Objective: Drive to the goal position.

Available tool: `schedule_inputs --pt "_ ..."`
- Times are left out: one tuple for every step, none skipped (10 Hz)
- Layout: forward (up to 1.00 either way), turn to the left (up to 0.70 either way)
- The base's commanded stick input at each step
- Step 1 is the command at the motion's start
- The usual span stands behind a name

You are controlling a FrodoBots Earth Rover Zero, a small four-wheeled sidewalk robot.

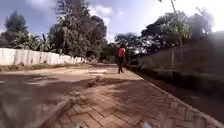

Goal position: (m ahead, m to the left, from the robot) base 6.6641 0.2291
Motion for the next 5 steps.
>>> schedule_inputs --pt "0.70 0.00" --pt "0.70 0.00" --pt "0.70 0.00" --pt "0.70 0.00" --pt "0.70 0.00"
